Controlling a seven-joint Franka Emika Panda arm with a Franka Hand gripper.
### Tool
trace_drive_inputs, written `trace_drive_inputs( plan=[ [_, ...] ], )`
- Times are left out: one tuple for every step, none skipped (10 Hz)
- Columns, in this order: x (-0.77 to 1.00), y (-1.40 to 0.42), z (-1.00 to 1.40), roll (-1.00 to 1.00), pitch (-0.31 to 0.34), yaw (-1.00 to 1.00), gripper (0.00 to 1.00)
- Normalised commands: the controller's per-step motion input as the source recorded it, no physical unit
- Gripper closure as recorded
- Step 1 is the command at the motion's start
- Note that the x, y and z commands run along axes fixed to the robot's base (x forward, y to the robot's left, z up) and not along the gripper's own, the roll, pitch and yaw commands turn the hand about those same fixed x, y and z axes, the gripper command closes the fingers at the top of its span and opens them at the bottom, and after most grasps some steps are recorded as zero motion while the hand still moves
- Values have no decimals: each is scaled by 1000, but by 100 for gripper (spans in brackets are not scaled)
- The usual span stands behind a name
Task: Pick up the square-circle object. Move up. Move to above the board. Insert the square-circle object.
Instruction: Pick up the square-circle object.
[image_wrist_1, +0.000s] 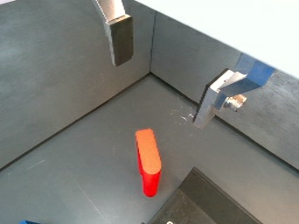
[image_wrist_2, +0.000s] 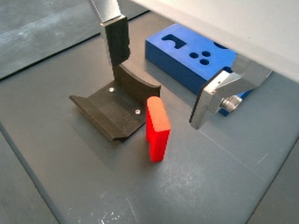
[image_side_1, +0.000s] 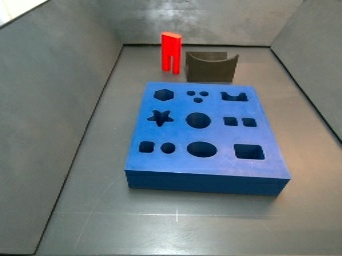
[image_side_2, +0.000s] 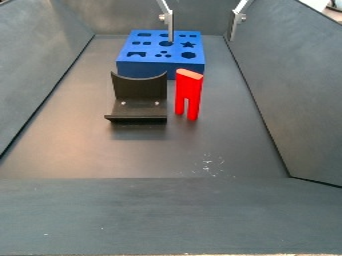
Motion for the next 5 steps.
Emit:
trace_drive_inputs(
  plan=[
    [-340,0,-154,121,-20,-63,0],
    [0,-23,-209,267,0,-866,0],
    [-54,0,-420,90,10,-1000,0],
    [-29,0,-511,54,0,-1000,0],
    [0,0,-640,11,0,-1000,0]
  ],
)
